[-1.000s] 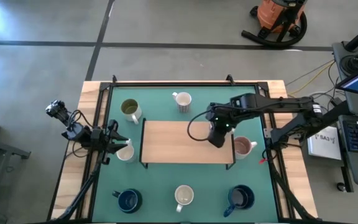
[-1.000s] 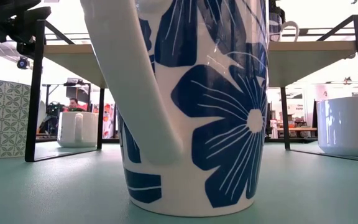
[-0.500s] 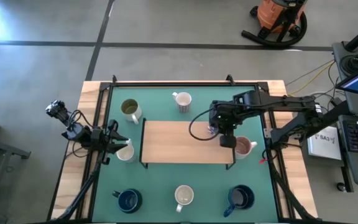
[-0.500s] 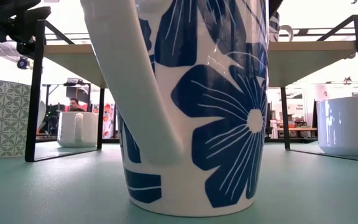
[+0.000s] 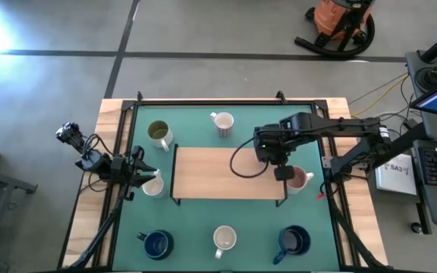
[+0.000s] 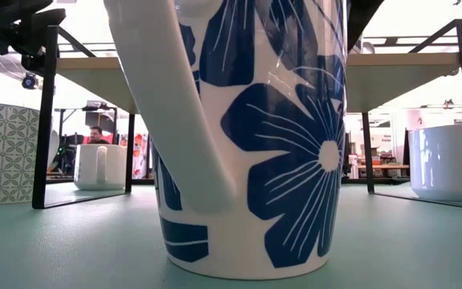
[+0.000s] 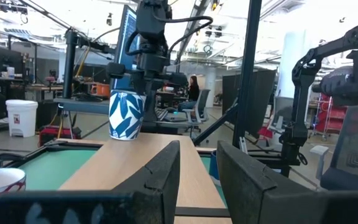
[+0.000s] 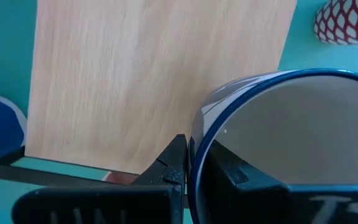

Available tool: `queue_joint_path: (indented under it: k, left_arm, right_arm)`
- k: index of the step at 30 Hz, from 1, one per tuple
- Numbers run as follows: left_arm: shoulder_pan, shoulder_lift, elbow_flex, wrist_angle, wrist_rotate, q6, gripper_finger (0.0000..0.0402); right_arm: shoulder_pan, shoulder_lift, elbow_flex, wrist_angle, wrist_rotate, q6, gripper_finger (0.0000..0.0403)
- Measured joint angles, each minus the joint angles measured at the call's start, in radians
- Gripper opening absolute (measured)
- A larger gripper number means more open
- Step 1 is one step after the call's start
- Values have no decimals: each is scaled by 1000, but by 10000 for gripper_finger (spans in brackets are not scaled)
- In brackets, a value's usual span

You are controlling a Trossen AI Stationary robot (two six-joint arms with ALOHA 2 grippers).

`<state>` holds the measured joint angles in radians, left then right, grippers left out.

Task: Place coffee mugs
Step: Put the top blue patterned mug on the shelf, then put the white green mug on the shelf

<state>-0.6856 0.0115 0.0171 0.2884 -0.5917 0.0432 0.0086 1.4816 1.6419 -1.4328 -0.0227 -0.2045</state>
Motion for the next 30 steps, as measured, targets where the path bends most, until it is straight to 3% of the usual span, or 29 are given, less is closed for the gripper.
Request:
queue_joint_path:
  k: [7,18,30]
  left_arm:
    - [0,0,0,0,0,0,89]
    - [0,0,0,0,0,0,89]
    - [0,0,0,1,0,0,89]
  right_arm:
    - [0,1,3,-7,-2,28,26]
    - [0,-1,79,-50,-7,85,80]
    - [0,-37,219,-141,-7,461,80]
